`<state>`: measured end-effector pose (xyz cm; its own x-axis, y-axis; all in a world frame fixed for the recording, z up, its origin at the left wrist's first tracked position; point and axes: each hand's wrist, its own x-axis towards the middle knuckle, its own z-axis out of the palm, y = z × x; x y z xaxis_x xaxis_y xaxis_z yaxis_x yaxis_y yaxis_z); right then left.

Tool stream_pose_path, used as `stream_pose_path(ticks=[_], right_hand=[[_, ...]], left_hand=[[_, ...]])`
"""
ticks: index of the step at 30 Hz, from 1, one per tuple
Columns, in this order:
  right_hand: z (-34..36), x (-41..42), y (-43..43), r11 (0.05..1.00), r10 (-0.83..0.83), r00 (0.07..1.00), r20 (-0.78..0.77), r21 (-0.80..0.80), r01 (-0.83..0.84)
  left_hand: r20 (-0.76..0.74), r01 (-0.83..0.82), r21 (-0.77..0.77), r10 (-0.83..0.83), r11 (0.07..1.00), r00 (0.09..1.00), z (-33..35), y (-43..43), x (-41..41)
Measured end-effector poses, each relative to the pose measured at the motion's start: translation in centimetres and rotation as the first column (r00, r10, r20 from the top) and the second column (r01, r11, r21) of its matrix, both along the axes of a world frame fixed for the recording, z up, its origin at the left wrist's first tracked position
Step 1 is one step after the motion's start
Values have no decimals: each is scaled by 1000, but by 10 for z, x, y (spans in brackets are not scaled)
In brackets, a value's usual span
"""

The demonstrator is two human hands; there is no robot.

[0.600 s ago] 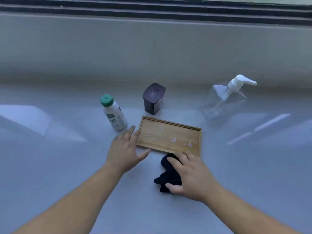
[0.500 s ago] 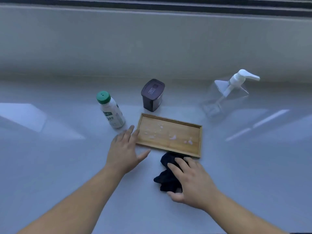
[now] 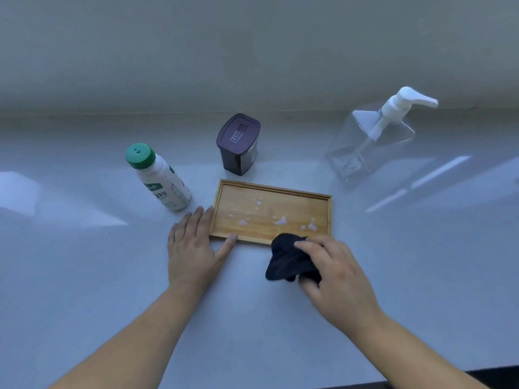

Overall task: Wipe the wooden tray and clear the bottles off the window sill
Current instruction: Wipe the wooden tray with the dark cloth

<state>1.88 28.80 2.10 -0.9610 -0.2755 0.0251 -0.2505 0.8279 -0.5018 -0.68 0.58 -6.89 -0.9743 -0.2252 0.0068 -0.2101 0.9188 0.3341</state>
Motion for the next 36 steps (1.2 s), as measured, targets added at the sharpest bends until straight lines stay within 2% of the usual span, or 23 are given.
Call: stream_pose_path(ticks=[3,5,7,9,11,14,16,19,26,31,33,36], right_hand=[[19,-36,5,987,-138,988,-67,-88,132],[19,-64,9,974,-220,971,-89,-81,213],[7,-85,11,962,-272,962,-20,10,273],[-11,-91,3,951,-260,958,124,203,232],[-31,-85,-9,926,-236,960,152,333,175],[-48,-91,-28,913,-281,959,44,319,253],[-48,-105,-45,915,-281,959,43,312,255],[-48,-120,-75,940,-218,975,42,279,198],[-46,-119,-161,975,113,992,59,185,-122],[-44,-121,-114,943,241,964,112,208,-260],[-44,-120,-78,948,161,982,97,263,-181],[-46,-118,-25,945,-73,996,47,321,54]], left_hand=[[3,-14,9,14,1000,1000,-3,-1,-1],[-13,-26,6,26,1000,1000,-3,-1,-2],[-32,-34,-1,34,999,999,-3,-1,-3],[-19,-35,-5,35,999,999,-4,-1,-3],[-19,-35,-9,35,999,999,-6,-2,-4],[-34,-31,-16,31,999,999,-9,-2,-4],[-46,-32,-22,31,999,998,-11,-2,-4],[-49,-27,-28,25,999,998,-13,-3,-6],[-48,-28,-19,27,999,998,-19,-5,-4],[-89,-40,-38,36,998,995,-21,-5,-5],[-103,-34,-23,32,999,994,-20,-6,-5],[-91,-39,-10,38,999,995,-18,-6,-5]])
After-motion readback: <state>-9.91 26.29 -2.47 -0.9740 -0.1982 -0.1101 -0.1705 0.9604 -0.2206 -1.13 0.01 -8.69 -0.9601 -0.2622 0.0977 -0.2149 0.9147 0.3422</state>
